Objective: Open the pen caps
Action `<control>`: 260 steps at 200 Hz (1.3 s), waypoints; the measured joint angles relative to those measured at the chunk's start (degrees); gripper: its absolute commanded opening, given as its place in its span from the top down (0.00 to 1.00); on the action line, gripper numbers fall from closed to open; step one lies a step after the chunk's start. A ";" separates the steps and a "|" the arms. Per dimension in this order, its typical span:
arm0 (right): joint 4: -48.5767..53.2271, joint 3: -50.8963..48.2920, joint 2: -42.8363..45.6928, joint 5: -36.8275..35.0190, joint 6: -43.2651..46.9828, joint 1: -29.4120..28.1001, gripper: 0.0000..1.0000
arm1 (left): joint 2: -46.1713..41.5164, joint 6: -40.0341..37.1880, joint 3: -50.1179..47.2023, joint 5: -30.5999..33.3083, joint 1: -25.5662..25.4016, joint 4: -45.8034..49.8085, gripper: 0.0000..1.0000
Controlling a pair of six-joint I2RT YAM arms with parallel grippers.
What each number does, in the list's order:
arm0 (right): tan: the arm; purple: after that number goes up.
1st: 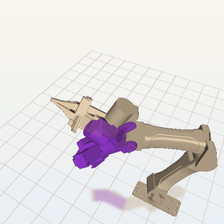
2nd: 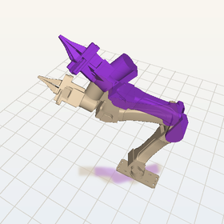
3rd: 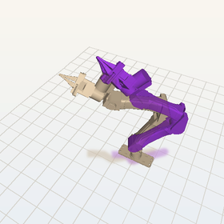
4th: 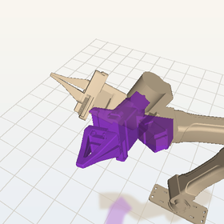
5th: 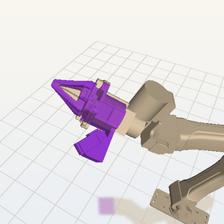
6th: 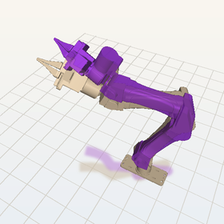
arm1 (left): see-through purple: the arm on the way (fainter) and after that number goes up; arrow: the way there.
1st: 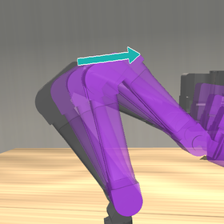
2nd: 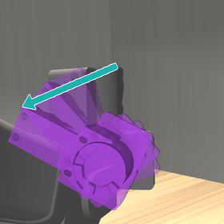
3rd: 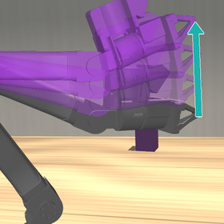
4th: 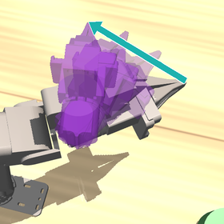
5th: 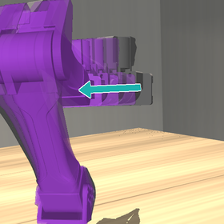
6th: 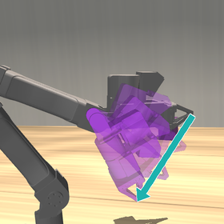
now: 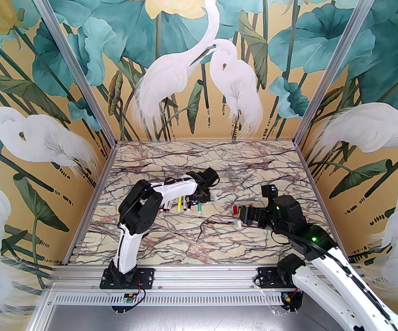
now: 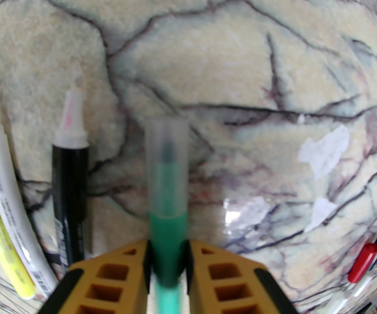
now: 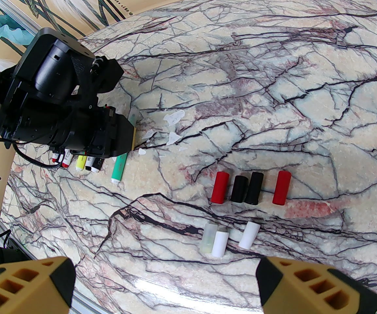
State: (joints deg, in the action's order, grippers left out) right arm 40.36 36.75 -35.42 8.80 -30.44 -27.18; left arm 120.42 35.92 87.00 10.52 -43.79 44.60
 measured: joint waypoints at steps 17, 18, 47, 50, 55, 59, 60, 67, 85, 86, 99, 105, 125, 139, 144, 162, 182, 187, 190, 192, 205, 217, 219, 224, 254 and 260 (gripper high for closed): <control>0.00 0.00 -0.17 0.00 0.00 0.00 0.00 | 0.26 -0.66 0.44 0.37 0.00 0.55 0.70; 0.00 0.00 -0.17 0.00 0.00 0.00 0.00 | 0.31 -0.68 0.48 0.37 0.00 0.59 0.70; 0.00 0.00 -0.26 0.00 0.00 0.00 0.01 | 0.61 -1.07 0.96 0.28 0.00 1.01 0.73; 0.00 0.00 -0.26 0.00 0.00 0.00 0.01 | 0.66 -1.07 0.98 0.28 0.00 1.03 0.74; 0.00 0.00 -0.26 0.00 0.00 0.00 0.01 | 0.68 -1.09 1.03 0.28 -0.02 1.03 0.75; 0.00 0.00 -0.26 0.00 0.00 0.00 0.00 | 0.70 -1.05 1.03 0.28 -0.02 1.01 0.76; 0.00 0.00 -0.26 0.00 0.00 0.00 0.01 | 0.70 -1.07 1.05 0.26 -0.02 1.01 0.76; 0.00 0.00 -0.26 0.00 0.00 0.00 0.01 | 0.70 -1.07 1.05 0.28 -0.07 1.01 0.78; 0.00 0.00 -0.26 0.00 0.00 0.00 0.00 | 0.66 -1.09 1.03 0.28 -0.07 1.01 0.79; 0.00 0.00 -0.26 0.00 0.00 0.00 0.00 | 0.63 -1.07 1.03 0.28 -0.07 1.01 0.79; 0.00 0.00 -0.26 0.02 0.00 0.00 0.01 | 0.33 -1.11 0.79 0.24 -0.07 0.83 0.79; 0.00 0.00 -0.26 0.04 0.00 0.00 0.01 | 0.22 -1.14 0.70 0.13 -0.04 0.72 0.80; -0.02 0.00 -0.26 0.28 -0.02 0.00 0.00 | -0.48 -1.40 -0.24 -0.96 0.15 -0.44 0.81; -0.07 0.00 -0.26 0.70 -0.07 0.00 0.01 | -1.90 -1.77 -1.70 -2.40 0.33 -1.92 0.82; -0.11 0.00 -0.26 0.94 -0.17 0.00 0.00 | -2.64 -2.10 -2.40 -2.95 0.39 -2.56 0.82; -0.52 0.00 -0.26 1.86 -0.74 0.00 0.00 | -6.54 -2.82 -5.16 -5.31 0.42 -4.83 0.82; -1.29 0.00 -0.35 2.82 -1.77 0.00 0.01 | -11.76 -3.67 -8.31 -7.96 0.42 -8.22 0.82; -1.57 0.02 -0.44 3.06 -2.16 0.00 0.01 | -13.35 -4.09 -9.40 -8.81 0.42 -9.33 0.82; -1.73 0.02 -0.52 3.19 -2.40 0.00 0.01 | -14.21 -4.13 -10.05 -9.18 0.44 -10.05 0.82; -1.79 0.02 -0.55 3.23 -2.49 0.00 0.02 | -14.88 -4.28 -10.51 -9.57 0.42 -10.49 0.82; -2.67 0.09 -1.20 3.48 -4.15 0.00 0.04 | -19.04 -5.09 -14.05 -12.22 0.44 -14.21 0.81; -3.96 0.09 -2.16 3.72 -6.34 0.00 0.11 | -22.62 -5.88 -17.53 -15.13 0.44 -17.70 0.82; -4.24 0.09 -2.34 3.80 -6.73 0.00 0.13 | -23.06 -6.08 -18.14 -15.74 0.44 -18.34 0.82; -4.90 0.09 -2.82 4.00 -7.91 0.00 0.16 | -24.59 -6.51 -19.65 -17.16 0.44 -19.91 0.82; -11.39 0.09 -6.34 6.51 -14.08 0.00 0.29 | -30.21 -8.17 -27.39 -26.80 0.44 -28.92 0.82; -12.90 0.09 -7.13 7.04 -15.17 -0.02 0.30 | -30.86 -8.37 -28.50 -28.76 0.44 -30.40 0.82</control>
State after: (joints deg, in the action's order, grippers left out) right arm 27.46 36.84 -42.54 15.84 -45.60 -27.20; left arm 89.56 27.55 58.50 -18.24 -43.35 14.20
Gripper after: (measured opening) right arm 0.720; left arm 0.180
